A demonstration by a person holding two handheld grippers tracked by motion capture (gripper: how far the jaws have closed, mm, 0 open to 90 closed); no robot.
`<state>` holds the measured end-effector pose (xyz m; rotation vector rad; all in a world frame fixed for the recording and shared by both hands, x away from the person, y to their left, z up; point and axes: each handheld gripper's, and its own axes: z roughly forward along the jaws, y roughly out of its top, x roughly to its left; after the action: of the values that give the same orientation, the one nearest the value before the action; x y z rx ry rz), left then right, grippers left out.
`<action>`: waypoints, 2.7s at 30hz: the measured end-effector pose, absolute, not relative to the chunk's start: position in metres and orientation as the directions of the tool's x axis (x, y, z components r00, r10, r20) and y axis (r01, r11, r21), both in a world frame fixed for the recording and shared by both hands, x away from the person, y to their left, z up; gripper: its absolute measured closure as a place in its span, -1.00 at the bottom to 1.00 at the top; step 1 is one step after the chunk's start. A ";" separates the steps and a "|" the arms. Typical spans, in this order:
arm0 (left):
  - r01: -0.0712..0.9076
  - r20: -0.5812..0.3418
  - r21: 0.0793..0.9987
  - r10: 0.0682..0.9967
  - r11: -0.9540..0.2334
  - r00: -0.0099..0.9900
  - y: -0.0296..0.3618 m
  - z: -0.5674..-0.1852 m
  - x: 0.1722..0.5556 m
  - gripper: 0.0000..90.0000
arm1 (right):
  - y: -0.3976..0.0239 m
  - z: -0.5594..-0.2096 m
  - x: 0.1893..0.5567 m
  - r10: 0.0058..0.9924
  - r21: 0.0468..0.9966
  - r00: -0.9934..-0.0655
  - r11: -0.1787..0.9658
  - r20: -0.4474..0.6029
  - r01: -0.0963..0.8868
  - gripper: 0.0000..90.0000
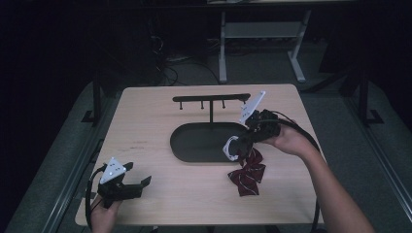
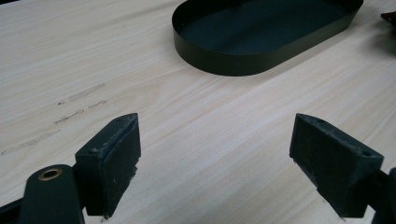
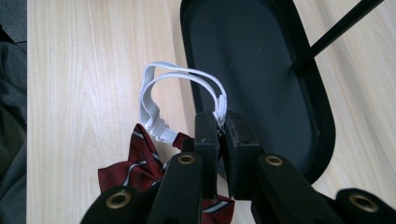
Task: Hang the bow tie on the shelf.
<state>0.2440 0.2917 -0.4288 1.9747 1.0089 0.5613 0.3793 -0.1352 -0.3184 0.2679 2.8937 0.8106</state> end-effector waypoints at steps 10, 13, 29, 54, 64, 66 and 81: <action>0.443 0.012 0.836 0.817 -0.325 0.577 0.292 -0.429 0.243 -0.64 | -0.132 -0.313 0.384 0.202 0.539 -0.977 0.832 -0.072 0.133 0.87; 0.441 0.017 0.833 0.813 -0.333 0.582 0.291 -0.429 0.242 -0.64 | -0.130 -0.309 0.384 0.204 0.534 -0.976 0.835 -0.077 0.133 0.87; 0.438 0.017 0.838 0.816 -0.327 0.578 0.292 -0.428 0.241 -0.64 | -0.122 -0.303 0.392 0.201 0.537 -0.976 0.834 -0.089 0.122 0.87; 0.435 0.022 0.836 0.811 -0.335 0.584 0.292 -0.428 0.241 -0.64 | -0.112 -0.281 0.409 0.214 0.513 -0.971 0.848 -0.103 0.132 0.87; 0.437 0.021 0.834 0.811 -0.337 0.585 0.291 -0.428 0.242 -0.64 | -0.109 -0.275 0.415 0.218 0.504 -0.970 0.853 -0.110 0.134 0.87; 0.437 0.019 0.835 0.812 -0.334 0.584 0.292 -0.428 0.242 -0.64 | -0.108 -0.273 0.417 0.219 0.508 -0.969 0.851 -0.110 0.135 0.87; 0.432 0.018 0.840 0.813 -0.329 0.582 0.292 -0.427 0.241 -0.64 | -0.101 -0.260 0.433 0.247 0.489 -0.962 0.857 -0.113 0.162 0.87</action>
<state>0.2411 0.2924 -0.4274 1.9616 0.9959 0.5654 0.4332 -0.1015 -0.2596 0.3176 2.8598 0.7309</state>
